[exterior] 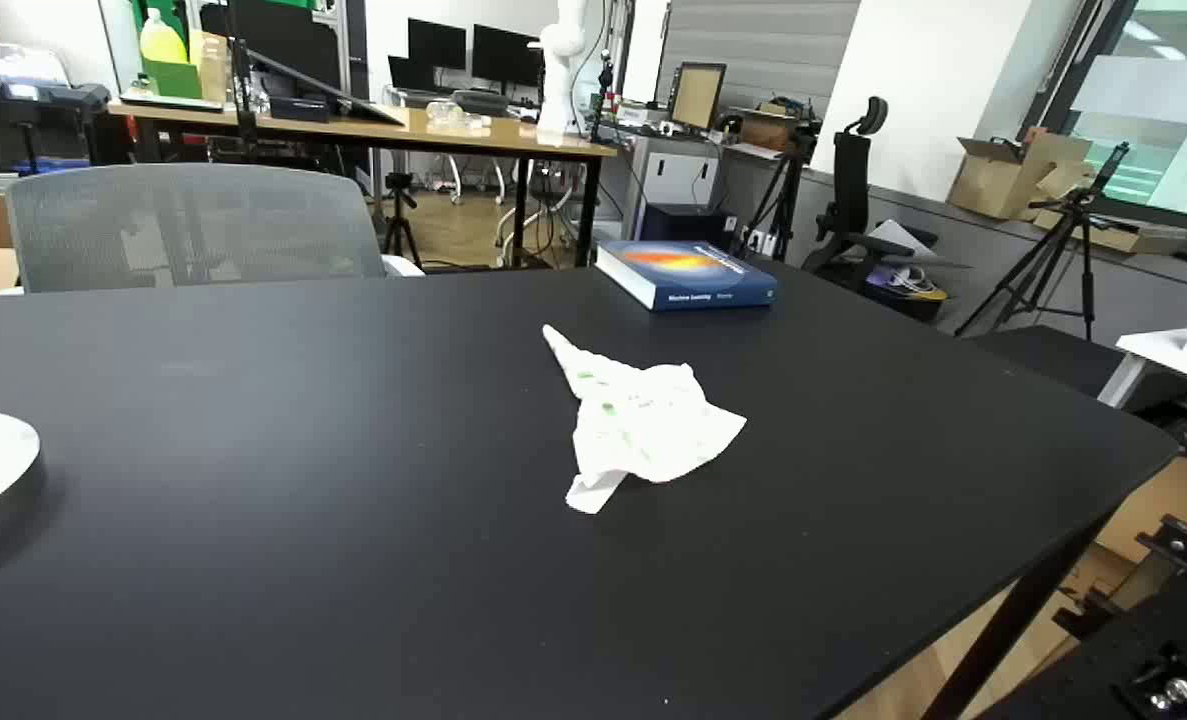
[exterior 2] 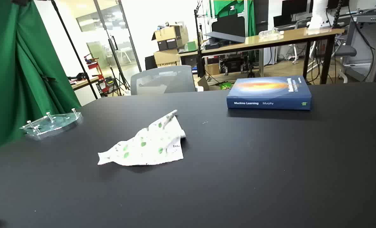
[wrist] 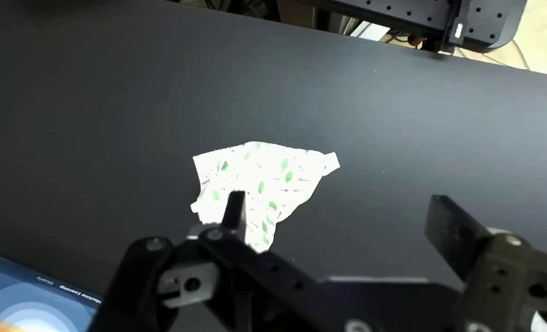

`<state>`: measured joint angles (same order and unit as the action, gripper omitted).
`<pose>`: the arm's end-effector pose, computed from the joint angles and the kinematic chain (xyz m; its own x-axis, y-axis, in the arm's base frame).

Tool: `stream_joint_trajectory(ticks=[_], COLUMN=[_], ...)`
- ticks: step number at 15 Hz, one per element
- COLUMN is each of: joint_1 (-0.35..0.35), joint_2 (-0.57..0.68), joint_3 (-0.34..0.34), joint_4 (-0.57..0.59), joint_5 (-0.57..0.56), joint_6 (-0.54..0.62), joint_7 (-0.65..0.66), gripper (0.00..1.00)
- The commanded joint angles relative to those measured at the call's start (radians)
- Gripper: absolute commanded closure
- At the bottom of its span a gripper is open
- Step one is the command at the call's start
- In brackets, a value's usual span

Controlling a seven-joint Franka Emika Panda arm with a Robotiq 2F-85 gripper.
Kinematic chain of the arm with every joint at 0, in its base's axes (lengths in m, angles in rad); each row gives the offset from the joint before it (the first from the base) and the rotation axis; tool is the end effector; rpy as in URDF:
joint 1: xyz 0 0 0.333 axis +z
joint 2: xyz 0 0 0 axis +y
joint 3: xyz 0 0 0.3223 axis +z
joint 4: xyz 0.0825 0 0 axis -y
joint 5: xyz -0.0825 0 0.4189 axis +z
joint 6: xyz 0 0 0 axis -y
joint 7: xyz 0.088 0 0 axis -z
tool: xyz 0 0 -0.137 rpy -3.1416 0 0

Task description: Spread the cloth

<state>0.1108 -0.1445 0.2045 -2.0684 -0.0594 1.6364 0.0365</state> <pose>0.4797 0.1505 0.4389 0.9241 0.2564 -0.2832 0.2931 -0.9513 0.0952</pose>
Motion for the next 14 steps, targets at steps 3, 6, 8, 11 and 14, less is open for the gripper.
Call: stream_joint_trajectory(ticks=[3,6,8,11,14], joint_1=[0.016,0.016,0.016,0.014,0.02], joint_2=[0.003,0.003,0.003,0.003,0.003], joint_3=[-0.015,-0.015,-0.015,-0.007,0.009], joint_4=[0.003,0.003,0.003,-0.003,-0.049], joint_5=[-0.002,-0.002,-0.002,-0.037,-0.125], joint_6=[-0.001,-0.001,-0.001,0.017,0.129], joint_7=[0.002,0.002,0.002,0.052,0.141], gripper=[0.0,0.0,0.0,0.0,0.0])
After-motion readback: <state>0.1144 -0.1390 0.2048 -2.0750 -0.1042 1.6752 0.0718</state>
